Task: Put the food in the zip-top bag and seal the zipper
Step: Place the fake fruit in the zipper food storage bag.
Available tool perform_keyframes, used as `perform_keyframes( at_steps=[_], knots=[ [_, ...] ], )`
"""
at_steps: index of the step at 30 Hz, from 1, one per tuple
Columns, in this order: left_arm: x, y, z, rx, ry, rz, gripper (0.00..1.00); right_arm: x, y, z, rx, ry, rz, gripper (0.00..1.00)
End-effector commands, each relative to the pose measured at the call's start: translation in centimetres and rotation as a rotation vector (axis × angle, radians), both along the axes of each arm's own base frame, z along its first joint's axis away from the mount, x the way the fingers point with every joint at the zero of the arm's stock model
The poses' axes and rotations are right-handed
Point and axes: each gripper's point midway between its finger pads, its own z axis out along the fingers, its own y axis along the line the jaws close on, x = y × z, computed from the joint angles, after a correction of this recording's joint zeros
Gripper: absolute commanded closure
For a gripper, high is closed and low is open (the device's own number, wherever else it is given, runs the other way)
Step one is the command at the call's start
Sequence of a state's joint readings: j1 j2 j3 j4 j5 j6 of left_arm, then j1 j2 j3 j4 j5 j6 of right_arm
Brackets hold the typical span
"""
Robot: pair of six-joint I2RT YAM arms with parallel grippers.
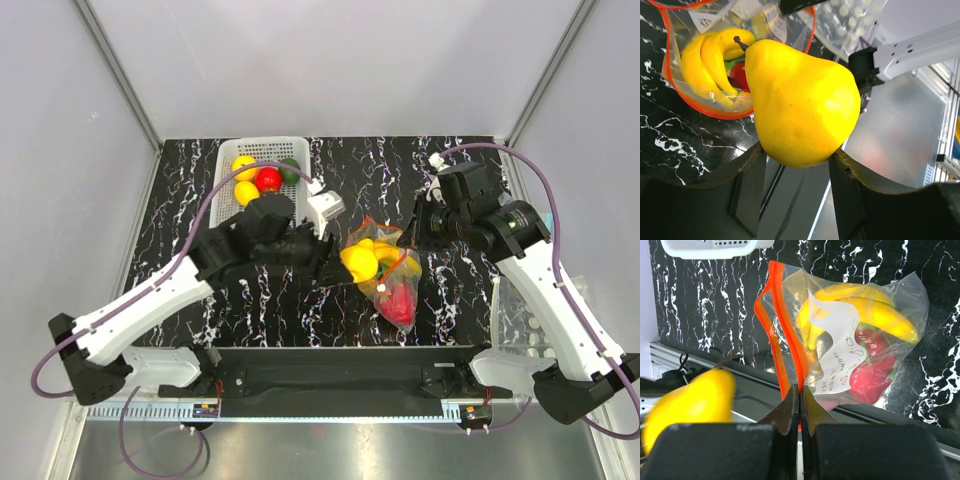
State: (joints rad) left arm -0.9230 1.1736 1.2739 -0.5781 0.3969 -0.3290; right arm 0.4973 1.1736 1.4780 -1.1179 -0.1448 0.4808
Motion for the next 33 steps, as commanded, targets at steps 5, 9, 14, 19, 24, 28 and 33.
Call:
perform_keyframes(
  at_steps=[5, 9, 14, 19, 24, 28, 33],
  knots=[
    [0.2, -3.1, 1.4, -0.06, -0.029, -0.156, 0.69, 0.3, 1.6, 2.2, 0.089, -0.1, 0.081, 1.0],
    [1.6, -4.0, 1.0, -0.062, 0.027, -0.186, 0.71, -0.2, 1.8, 2.2, 0.095, -0.115, 0.127, 1.0],
    [1.6, -5.1, -1.0, -0.041, 0.096, -0.233, 0.71, -0.6, 1.8, 1.9, 0.082, -0.133, 0.168, 1.0],
    [2.4, -5.7, -2.6, 0.003, 0.139, -0.229, 0.71, -1.0, 2.0, 2.3, 0.099, -0.155, 0.202, 1.0],
    [3.2, -5.7, -4.4, 0.074, 0.158, -0.165, 0.72, -1.0, 1.7, 2.3, 0.092, -0.167, 0.194, 1.0],
    [4.6, -5.2, -6.9, 0.176, 0.141, -0.049, 0.71, -1.1, 1.8, 2.6, 0.109, -0.181, 0.195, 1.0],
    [2.4, -7.5, -7.3, 0.197, 0.114, -0.104, 0.6, -1.0, 1.7, 2.6, 0.109, -0.184, 0.185, 1.0]
  ],
)
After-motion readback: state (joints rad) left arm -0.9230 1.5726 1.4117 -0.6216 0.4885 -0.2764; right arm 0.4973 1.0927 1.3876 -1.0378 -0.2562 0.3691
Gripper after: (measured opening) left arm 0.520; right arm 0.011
